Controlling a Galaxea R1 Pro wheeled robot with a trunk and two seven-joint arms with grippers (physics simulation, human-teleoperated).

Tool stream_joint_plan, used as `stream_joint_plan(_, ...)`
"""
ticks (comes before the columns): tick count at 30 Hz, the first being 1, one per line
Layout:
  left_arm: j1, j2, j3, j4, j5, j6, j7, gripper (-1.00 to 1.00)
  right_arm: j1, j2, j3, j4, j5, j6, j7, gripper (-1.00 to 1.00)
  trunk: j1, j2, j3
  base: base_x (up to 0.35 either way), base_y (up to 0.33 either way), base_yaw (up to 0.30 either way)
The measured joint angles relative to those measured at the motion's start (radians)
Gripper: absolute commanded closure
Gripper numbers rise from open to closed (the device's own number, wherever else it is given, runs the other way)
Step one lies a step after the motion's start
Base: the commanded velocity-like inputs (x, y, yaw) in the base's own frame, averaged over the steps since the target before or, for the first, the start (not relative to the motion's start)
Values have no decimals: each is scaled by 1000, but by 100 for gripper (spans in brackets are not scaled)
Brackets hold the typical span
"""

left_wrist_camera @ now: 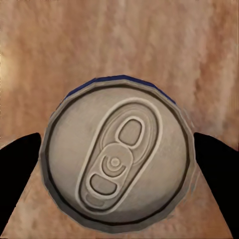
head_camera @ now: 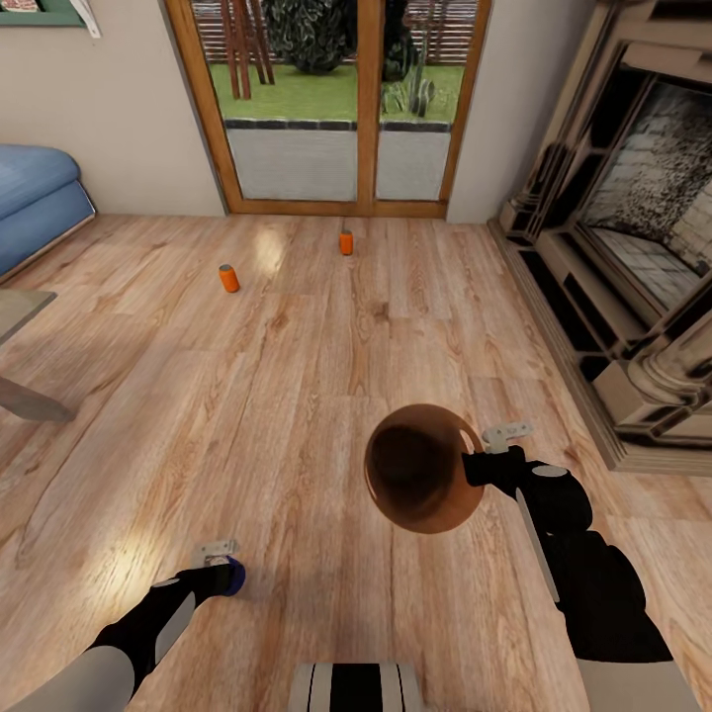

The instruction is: Put the three can of soda from the living room inside the tash can in the kitchen.

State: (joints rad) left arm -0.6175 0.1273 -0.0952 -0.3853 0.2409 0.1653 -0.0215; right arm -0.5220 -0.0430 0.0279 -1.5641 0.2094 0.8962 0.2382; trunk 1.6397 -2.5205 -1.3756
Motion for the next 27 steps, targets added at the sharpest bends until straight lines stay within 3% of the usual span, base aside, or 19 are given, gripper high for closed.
stream_joint_plan(13, -1, 0, 1, -1, 1, 3, 0, 100, 1, 0, 28, 0, 2, 0, 0, 100, 0, 0, 0, 0, 0, 0)
stream_joint_plan(27, -1, 0, 2, 1, 0, 5, 0, 100, 5, 0, 29, 0, 1, -2, -1, 100, -6, 3, 54, 0, 0, 0)
